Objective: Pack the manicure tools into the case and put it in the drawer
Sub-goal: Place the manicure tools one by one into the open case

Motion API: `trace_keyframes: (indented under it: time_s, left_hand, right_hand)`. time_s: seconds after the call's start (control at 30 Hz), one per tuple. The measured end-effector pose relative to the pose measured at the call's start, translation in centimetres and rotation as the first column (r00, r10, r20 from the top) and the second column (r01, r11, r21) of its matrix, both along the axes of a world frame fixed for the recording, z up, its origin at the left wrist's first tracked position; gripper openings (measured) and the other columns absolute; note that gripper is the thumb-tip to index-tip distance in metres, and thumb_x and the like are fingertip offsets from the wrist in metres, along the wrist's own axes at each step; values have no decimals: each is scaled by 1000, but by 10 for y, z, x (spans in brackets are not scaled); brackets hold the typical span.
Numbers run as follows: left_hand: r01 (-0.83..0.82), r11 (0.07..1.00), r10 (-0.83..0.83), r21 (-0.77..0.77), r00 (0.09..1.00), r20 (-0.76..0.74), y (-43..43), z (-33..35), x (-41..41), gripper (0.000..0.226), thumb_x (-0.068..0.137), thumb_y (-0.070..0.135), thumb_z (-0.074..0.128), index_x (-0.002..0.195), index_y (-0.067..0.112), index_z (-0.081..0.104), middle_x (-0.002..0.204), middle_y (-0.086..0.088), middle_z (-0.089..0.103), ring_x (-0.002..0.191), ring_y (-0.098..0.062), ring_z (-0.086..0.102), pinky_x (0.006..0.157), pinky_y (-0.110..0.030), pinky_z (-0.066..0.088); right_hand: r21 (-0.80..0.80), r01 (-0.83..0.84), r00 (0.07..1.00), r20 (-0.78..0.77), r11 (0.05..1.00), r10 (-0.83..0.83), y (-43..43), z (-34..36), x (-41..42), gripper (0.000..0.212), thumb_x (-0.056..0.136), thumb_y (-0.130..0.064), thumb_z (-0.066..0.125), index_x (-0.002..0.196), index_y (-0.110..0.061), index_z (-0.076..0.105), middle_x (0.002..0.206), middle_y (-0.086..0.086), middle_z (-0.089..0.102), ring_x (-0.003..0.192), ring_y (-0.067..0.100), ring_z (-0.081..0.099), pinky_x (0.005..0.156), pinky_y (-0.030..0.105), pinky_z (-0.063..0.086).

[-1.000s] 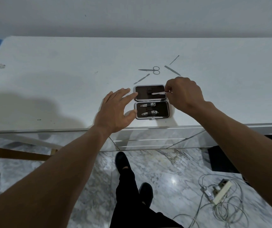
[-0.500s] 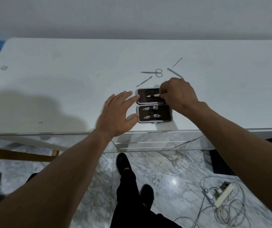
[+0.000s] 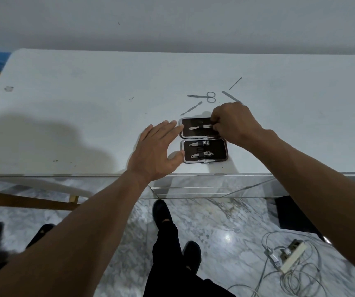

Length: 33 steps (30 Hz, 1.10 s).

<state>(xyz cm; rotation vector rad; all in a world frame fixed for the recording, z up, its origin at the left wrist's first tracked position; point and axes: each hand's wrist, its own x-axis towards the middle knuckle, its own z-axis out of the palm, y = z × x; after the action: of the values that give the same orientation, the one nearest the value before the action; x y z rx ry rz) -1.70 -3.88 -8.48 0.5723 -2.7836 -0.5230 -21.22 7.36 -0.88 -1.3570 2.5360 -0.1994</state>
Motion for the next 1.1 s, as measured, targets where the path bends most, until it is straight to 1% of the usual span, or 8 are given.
trace_keyframes:
  time_s: [0.17,0.27,0.37,0.73,0.83,0.93,1.0,1.1]
  left_hand:
    - [-8,1000,8,-7,1000,14,1,0,0,70,83,53,40,147,24,37,152,4,39,143,-12,28,119,-36,13]
    - [-7,1000,8,-12,1000,18,0,1,0,70,84,53,40,147,23,37,153,4,38,143,-12,27,118,-35,12]
    - [-8,1000,8,-14,1000,25,0,1,0,70,84,53,40,147,23,36,153,4,38,143,-13,27,118,-35,12]
    - [-12,1000,12,-20,1000,24,0,2,0,69,83,52,42,147,24,38,152,2,40,142,-14,30,118,-38,15]
    - [-7,1000,7,-25,999,33,1,2,0,69,84,52,42,147,23,38,152,2,39,142,-15,30,118,-38,15]
    - [-2,1000,3,-22,999,51,1,3,0,70,84,52,42,147,23,37,152,2,39,142,-15,30,118,-38,15]
    - [-1,1000,3,-25,998,60,1,5,0,70,84,51,42,147,22,37,152,1,39,142,-15,30,118,-38,15]
    - [3,1000,-2,-13,998,59,3,7,2,70,83,49,44,146,20,39,151,1,40,142,-16,32,118,-40,18]
  right_hand:
    - [32,25,1000,4,999,-25,0,-1,-1,17,82,-3,59,89,-11,73,95,16,71,91,35,64,77,34,51]
    - [41,11,1000,19,999,-12,-3,-2,2,17,82,-4,60,89,-12,74,94,18,70,89,37,65,78,37,55]
    - [41,13,999,32,999,-14,-5,-2,1,17,83,-4,61,90,-12,74,96,19,69,91,37,64,80,39,56]
    - [8,26,994,109,1000,-27,-7,-5,2,15,85,-9,64,94,-12,75,99,18,70,91,35,65,78,34,54]
    - [-48,56,989,142,997,-49,-9,3,1,14,87,-14,63,93,-12,75,95,15,73,91,32,65,76,30,50]
    - [-74,76,994,89,994,-69,-18,9,-7,17,89,-11,59,95,-7,75,96,14,74,95,31,65,79,30,47]
    - [-58,89,996,27,994,-87,-29,8,-17,18,88,-4,56,94,-4,73,97,15,73,95,33,64,80,33,49]
    - [-4,100,995,-5,995,-100,-46,4,-31,19,88,-1,55,97,-1,71,101,18,71,96,35,64,83,37,53]
